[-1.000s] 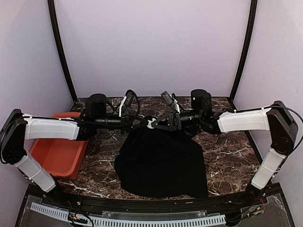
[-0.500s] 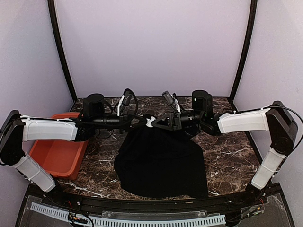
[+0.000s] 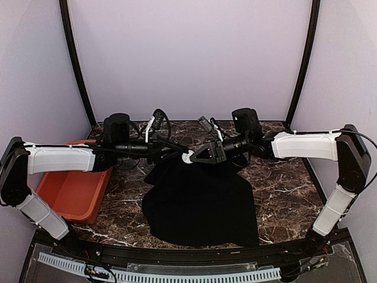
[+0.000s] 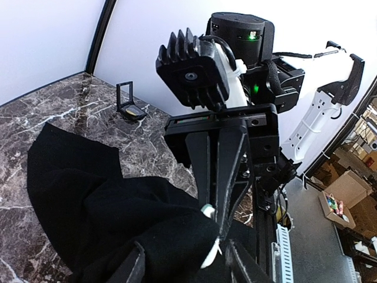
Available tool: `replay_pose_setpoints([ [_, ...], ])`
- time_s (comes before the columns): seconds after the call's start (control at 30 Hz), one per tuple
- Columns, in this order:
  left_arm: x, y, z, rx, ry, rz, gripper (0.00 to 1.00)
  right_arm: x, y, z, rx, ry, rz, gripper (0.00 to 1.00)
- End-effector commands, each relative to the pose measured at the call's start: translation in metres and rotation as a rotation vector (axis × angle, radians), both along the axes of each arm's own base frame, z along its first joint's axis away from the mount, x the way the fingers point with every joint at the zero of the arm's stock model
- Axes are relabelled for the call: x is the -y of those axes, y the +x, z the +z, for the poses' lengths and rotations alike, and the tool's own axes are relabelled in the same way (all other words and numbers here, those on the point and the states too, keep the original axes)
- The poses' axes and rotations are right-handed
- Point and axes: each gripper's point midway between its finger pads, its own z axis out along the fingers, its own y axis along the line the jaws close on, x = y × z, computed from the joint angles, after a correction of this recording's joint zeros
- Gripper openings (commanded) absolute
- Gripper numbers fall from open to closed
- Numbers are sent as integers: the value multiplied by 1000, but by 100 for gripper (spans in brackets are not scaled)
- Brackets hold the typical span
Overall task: Pin the brooch onto the clothing
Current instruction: Pass from the left arm to the right, then close the brooch onto the flattened clothing.
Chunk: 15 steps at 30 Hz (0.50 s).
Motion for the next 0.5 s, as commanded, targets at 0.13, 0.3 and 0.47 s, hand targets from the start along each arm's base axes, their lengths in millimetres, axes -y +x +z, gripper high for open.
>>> replay_pose_setpoints([
  [0.13, 7, -16, 16, 4, -22, -142, 46, 20, -18, 3, 2, -79, 88, 0],
  [0.3, 15, -21, 5, -70, -21, -217, 49, 18, -22, 2, -15, -89, 125, 0],
  [0.47, 18, -22, -1, -98, -9, -237, 52, 13, -22, 1, -22, -100, 145, 0],
])
